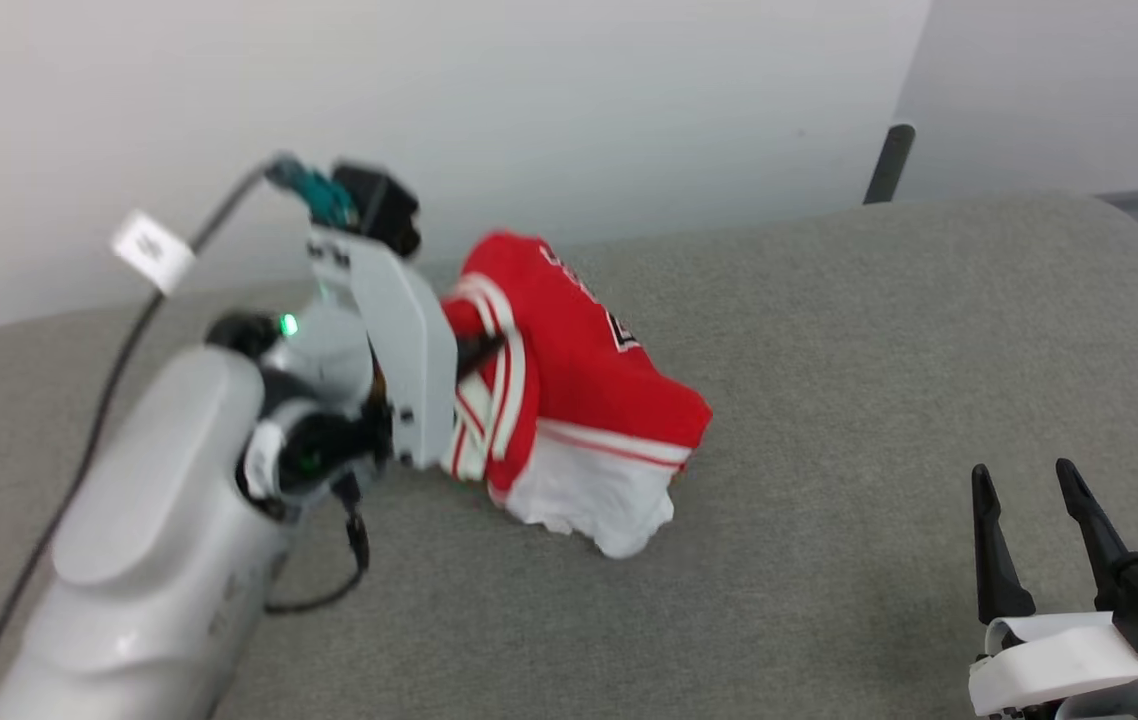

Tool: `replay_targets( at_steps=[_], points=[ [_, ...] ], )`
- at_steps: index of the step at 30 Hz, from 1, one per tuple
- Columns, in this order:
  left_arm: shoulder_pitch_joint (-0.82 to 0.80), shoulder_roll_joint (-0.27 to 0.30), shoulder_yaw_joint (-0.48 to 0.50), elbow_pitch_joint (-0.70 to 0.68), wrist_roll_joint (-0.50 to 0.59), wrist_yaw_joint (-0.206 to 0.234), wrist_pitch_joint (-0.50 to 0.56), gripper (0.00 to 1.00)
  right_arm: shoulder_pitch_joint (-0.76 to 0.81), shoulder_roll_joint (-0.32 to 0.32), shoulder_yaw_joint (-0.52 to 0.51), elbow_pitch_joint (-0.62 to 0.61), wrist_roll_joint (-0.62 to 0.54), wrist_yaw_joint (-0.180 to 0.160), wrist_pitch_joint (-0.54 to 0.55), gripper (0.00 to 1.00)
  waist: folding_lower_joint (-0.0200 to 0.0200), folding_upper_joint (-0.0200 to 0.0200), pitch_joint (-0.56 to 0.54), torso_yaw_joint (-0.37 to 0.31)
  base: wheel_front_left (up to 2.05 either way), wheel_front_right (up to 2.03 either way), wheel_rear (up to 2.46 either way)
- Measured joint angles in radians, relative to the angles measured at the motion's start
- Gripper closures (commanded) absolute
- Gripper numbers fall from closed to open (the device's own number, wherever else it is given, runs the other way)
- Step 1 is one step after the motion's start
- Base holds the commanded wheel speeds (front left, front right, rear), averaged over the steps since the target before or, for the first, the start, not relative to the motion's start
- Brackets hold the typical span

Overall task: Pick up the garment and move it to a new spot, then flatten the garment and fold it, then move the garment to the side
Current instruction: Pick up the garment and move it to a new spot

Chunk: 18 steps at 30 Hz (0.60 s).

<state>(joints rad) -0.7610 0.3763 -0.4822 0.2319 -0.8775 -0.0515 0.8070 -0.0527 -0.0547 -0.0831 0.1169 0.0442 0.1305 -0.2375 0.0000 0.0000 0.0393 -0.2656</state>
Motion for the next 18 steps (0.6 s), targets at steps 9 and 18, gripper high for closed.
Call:
replay_targets(
  at_steps=[9, 18],
  points=[
    [0.121, 0.009, -0.06, 0.053, -0.013, -0.01, 0.033, 1.0, -0.022, 0.002, -0.001, 0.039, 0.008, 0.0, -0.013, 0.0, 0.0, 0.0, 0.038, -0.01, 0.0, 0.0, 0.0],
    [0.121, -0.006, -0.072, 0.063, -0.022, -0.015, 0.043, 0.0, -0.029, 0.003, 0.02, 0.055, 0.0, 0.0, -0.018, 0.0, 0.0, -0.0001, 0.015, 0.03, 0.0, 0.0, 0.0]
  ],
)
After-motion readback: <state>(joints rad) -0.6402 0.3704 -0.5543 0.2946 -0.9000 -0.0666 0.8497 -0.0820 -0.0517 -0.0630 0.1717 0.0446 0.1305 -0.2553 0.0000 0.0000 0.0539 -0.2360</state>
